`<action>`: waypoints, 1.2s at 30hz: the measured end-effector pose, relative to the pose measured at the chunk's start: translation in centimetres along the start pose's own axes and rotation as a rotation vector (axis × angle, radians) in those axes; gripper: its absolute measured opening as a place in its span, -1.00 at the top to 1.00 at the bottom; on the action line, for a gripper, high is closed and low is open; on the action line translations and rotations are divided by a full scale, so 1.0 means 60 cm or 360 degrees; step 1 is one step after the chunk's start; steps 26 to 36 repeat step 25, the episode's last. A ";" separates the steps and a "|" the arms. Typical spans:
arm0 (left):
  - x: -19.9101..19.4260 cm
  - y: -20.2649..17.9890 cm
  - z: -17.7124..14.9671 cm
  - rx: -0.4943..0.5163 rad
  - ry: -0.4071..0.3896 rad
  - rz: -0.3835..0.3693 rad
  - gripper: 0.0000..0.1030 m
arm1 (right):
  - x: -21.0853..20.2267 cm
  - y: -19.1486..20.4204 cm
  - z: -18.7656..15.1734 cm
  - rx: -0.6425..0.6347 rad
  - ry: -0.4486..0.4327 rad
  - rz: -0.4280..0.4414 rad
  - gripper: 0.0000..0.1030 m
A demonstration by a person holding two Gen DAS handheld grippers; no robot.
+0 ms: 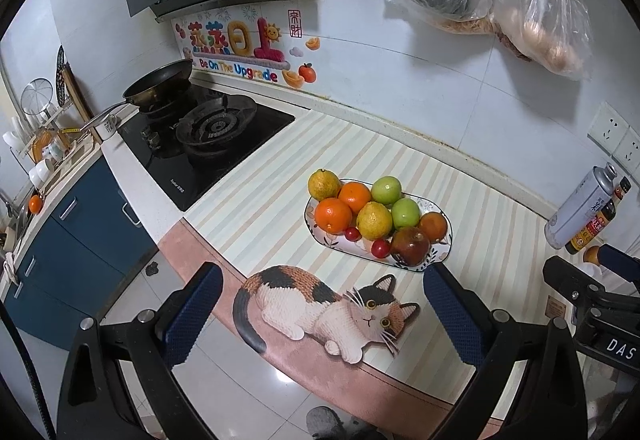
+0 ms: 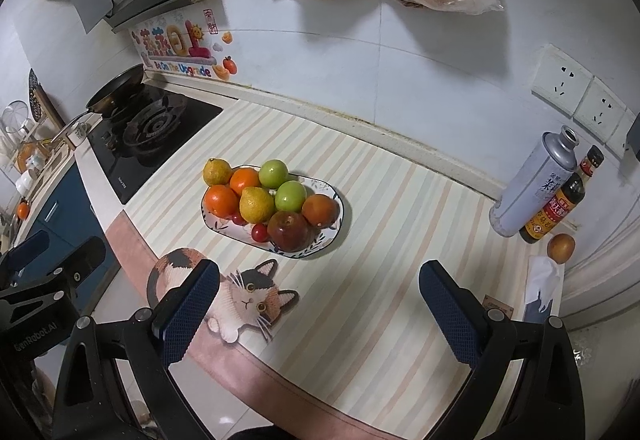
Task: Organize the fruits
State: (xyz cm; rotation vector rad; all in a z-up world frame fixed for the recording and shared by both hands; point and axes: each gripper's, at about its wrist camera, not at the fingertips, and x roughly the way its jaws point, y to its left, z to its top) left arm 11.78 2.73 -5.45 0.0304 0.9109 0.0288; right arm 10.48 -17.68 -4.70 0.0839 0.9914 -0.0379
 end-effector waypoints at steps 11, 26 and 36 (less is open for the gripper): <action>-0.002 0.000 0.001 0.0003 -0.0009 0.0006 -1.00 | -0.001 -0.002 0.002 0.0007 -0.0004 0.0009 -0.98; -0.009 -0.006 0.012 0.0015 -0.0030 0.0000 -1.00 | -0.002 -0.006 0.002 0.0019 -0.0008 0.0006 -0.98; -0.009 -0.006 0.012 0.0015 -0.0030 0.0000 -1.00 | -0.002 -0.006 0.002 0.0019 -0.0008 0.0006 -0.98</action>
